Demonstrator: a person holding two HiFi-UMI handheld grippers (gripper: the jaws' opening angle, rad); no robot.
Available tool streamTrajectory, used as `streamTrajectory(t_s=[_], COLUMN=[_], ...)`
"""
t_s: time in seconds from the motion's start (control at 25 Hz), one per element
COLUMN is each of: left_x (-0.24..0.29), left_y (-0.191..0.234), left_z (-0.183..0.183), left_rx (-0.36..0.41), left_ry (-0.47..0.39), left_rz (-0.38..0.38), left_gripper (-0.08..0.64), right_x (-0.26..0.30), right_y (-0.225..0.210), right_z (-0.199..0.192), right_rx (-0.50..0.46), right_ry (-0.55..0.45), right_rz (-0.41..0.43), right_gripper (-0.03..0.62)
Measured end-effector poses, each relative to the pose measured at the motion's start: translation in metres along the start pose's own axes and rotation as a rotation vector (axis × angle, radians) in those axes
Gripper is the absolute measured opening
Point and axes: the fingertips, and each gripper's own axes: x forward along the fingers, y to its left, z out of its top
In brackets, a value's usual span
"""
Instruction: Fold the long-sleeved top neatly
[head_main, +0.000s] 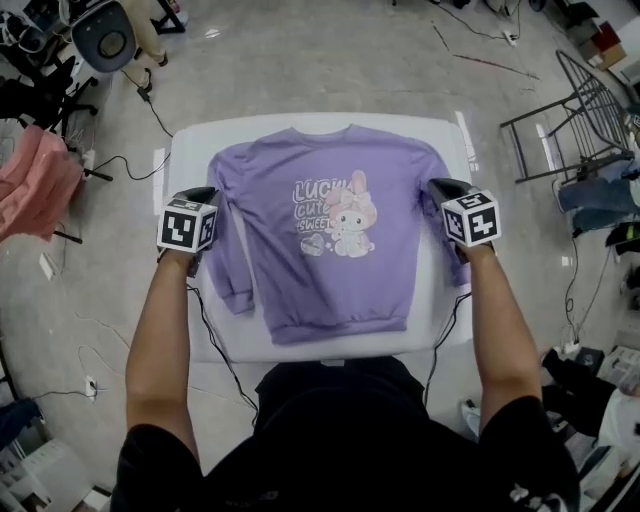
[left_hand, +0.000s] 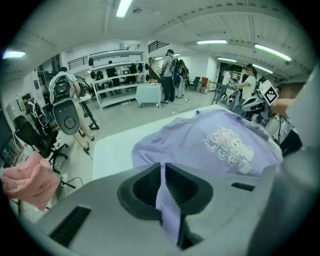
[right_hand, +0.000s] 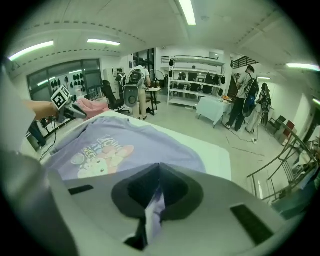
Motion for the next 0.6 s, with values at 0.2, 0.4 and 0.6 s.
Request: streamTrajectory(t_s=[0.2, 0.4, 0.6], left_x=[-0.022, -0.055, -0.081], left_y=[-0.033, -0.057, -0.093], left_z=[-0.025, -0.037, -0.079], left_rx=[-0.05, -0.056, -0.044], left_ry=[-0.044, -0.087, -0.067], left_rz=[-0.063, -0.079, -0.1], left_gripper=[0.006, 0.006, 0.006], right_x=[-0.024, -0.058, -0.085], right_y=[0.059, 0.096, 0.118], right_z=[-0.019, -0.038, -0.068], right_rx=[0.038, 0.051, 0.038], right_ry=[-0.03, -0.054, -0.054], right_rz=[0.02, -0.001, 0.003], right_gripper=[0.005, 0.006, 0.006])
